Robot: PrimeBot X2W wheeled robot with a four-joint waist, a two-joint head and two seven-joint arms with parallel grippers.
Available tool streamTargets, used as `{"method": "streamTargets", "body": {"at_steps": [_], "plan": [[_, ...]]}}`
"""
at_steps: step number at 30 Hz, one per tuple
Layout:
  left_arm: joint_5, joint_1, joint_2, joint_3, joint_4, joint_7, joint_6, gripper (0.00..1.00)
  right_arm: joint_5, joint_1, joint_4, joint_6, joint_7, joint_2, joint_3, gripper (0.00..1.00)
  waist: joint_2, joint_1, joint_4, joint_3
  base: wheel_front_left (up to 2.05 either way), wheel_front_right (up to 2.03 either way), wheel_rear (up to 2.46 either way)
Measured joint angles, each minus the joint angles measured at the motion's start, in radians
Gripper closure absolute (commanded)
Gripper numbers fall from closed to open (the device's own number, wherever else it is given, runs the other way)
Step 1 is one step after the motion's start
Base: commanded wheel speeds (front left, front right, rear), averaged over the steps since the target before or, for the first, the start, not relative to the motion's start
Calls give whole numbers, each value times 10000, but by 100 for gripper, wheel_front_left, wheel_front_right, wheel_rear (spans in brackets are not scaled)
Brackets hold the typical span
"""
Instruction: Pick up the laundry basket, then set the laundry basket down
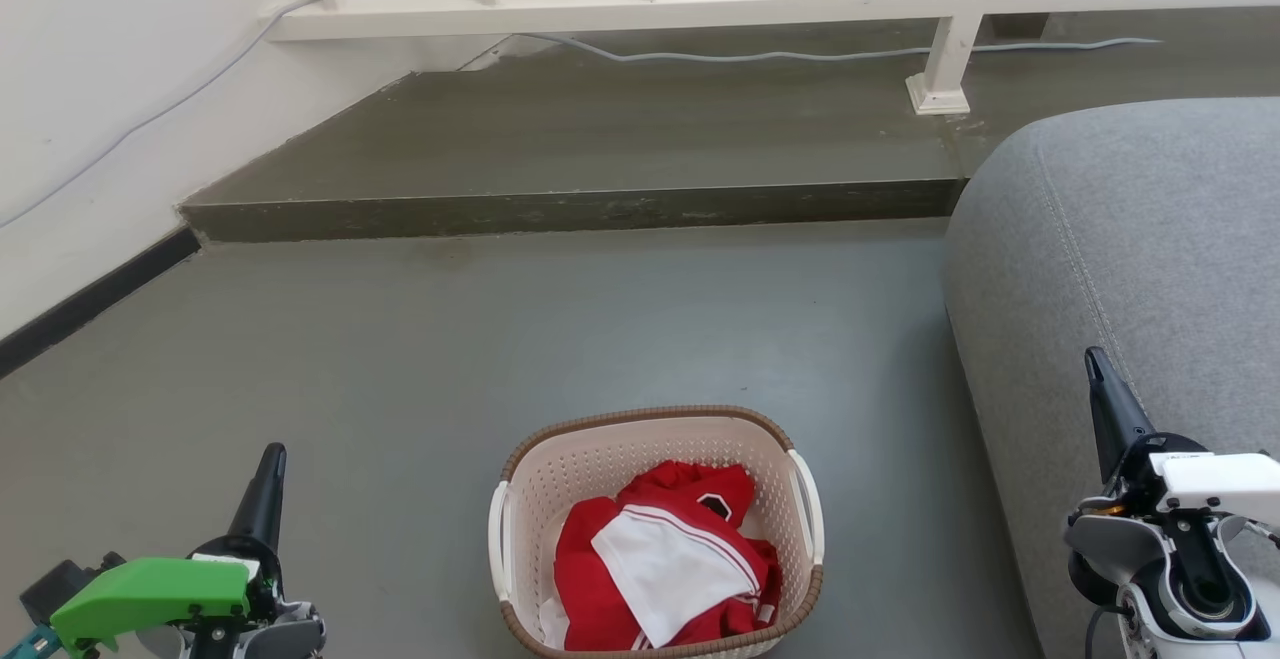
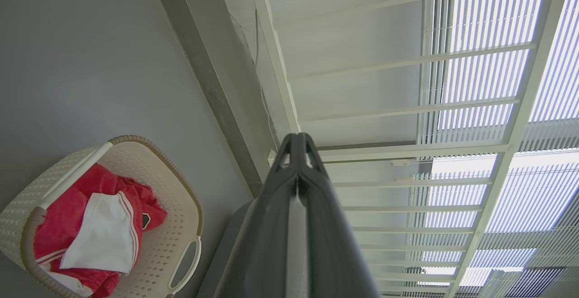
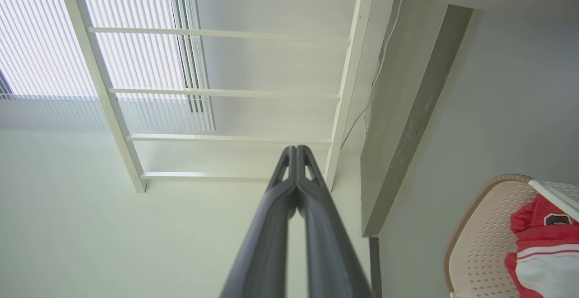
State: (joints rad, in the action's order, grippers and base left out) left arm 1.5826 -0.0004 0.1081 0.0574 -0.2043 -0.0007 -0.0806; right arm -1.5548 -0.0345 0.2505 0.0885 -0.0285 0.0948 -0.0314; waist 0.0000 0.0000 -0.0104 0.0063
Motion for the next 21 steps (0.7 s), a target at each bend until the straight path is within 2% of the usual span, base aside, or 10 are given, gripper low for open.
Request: {"method": "streamTargets", "body": {"at_steps": [8,21], "plan": [[1078,-241,15,-217,-178,136,-219,100,-993,-118,56,201,-222,-48,-313,100,0,0,100,-26,0,0,0],[1110,-265,17,-222,-380,174,-263,100,-1009,-183,130,255,-224,-75,-326,100,0,0,101,-31,0,0,0]]}}
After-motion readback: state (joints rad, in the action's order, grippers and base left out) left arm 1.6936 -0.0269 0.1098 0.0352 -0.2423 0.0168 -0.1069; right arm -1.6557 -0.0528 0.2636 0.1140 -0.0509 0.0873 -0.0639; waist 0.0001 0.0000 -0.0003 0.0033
